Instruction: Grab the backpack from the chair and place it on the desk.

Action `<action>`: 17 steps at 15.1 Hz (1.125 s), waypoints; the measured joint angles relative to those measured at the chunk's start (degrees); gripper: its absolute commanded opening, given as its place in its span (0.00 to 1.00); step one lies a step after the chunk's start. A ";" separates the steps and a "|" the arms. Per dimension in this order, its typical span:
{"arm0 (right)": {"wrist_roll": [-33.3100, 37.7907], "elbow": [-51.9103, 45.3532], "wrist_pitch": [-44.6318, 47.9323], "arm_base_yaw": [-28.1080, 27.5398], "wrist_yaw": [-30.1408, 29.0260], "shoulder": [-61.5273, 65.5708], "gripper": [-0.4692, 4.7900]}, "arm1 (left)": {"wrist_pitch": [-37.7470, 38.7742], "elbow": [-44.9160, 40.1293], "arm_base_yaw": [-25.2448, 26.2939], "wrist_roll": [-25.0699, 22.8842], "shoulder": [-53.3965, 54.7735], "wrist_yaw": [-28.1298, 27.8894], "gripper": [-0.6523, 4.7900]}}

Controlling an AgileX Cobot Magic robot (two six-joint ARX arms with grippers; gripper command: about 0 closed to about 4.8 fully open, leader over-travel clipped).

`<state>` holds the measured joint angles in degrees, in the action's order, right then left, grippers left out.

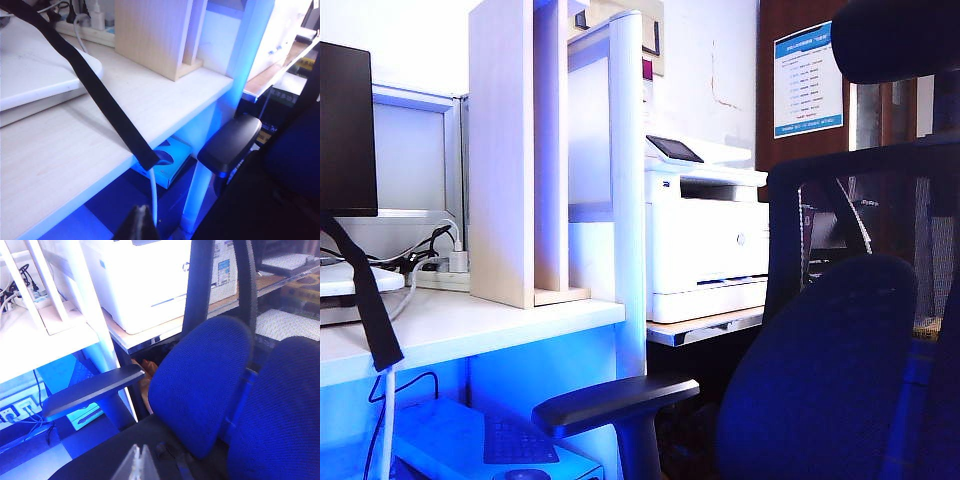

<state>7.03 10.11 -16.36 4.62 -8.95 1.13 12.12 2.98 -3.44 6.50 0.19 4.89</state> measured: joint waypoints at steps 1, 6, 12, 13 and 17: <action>-0.07 -1.99 1.36 0.00 0.28 -0.04 0.07 | -1.49 -1.18 0.00 -0.24 0.02 0.00 0.11; -2.40 -6.82 1.44 0.00 0.35 -0.07 0.07 | -3.39 -2.38 -0.02 -3.63 0.00 -0.66 0.11; -2.78 -8.26 2.97 0.00 2.73 -0.04 0.07 | -3.19 -2.36 -0.02 -3.19 0.00 -1.16 0.11; -2.67 -8.28 2.97 0.00 2.73 -0.04 0.07 | -3.19 -2.36 -0.02 -3.15 0.00 -1.14 0.11; -2.58 -8.28 2.99 0.00 2.73 -0.04 0.08 | -3.17 -2.36 -0.02 -3.04 0.00 -1.14 0.11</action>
<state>4.45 1.83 -13.37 4.62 -6.22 1.08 8.95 0.62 -3.46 3.46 0.19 3.75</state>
